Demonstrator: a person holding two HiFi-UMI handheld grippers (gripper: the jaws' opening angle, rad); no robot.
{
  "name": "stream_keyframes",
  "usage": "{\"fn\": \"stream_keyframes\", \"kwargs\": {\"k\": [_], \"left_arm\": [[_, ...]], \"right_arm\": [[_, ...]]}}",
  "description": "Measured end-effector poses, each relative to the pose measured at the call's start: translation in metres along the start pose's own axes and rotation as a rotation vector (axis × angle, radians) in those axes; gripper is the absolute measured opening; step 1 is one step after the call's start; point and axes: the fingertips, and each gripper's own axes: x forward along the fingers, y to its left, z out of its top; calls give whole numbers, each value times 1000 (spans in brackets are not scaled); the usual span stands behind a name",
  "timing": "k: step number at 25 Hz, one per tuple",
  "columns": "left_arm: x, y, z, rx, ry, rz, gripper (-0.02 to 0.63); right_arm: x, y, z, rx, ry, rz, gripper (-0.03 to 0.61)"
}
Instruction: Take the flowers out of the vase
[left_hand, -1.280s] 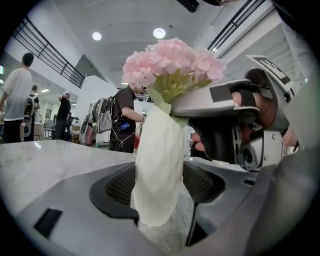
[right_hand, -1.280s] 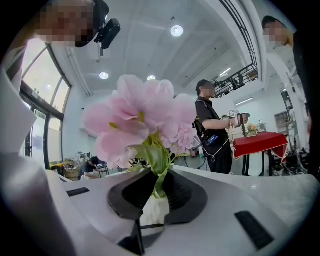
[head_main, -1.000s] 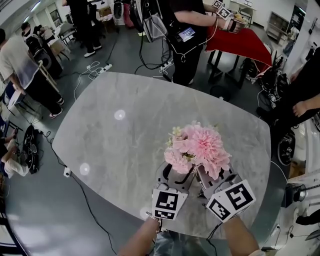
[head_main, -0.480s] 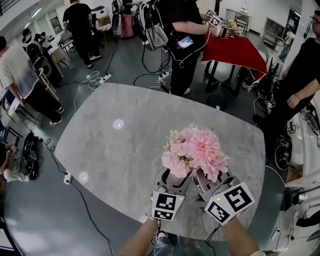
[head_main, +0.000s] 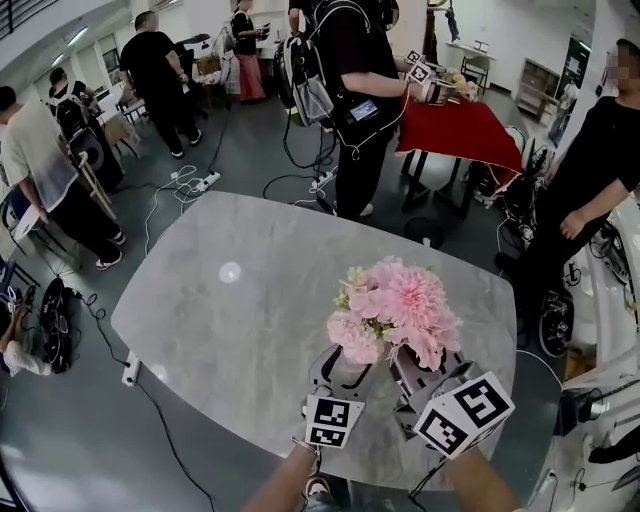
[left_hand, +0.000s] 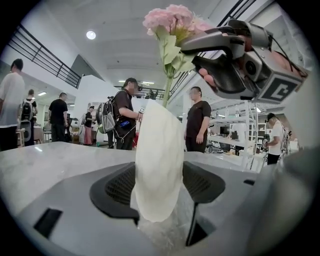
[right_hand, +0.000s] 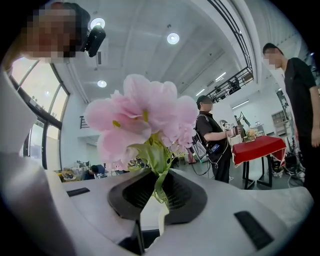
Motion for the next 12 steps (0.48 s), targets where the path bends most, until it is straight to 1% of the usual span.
{"fn": "stream_keyframes", "kwargs": {"k": [2, 5, 8, 10, 12], "left_arm": [[-1, 1, -4, -7, 5, 2, 301], [3, 3, -13, -11, 26, 2, 301], [2, 3, -24, -34, 34, 10, 302], [-1, 0, -27, -45, 33, 9, 302], [-3, -4, -27, -38, 35, 6, 302]], "right_arm": [[-3, 3, 4, 15, 1, -4, 63], [-4, 4, 11, 11, -4, -12, 63], [-4, 7, 13, 12, 3, -10, 63], [-7, 8, 15, 21, 4, -8, 63], [-11, 8, 19, 27, -1, -12, 63]]}}
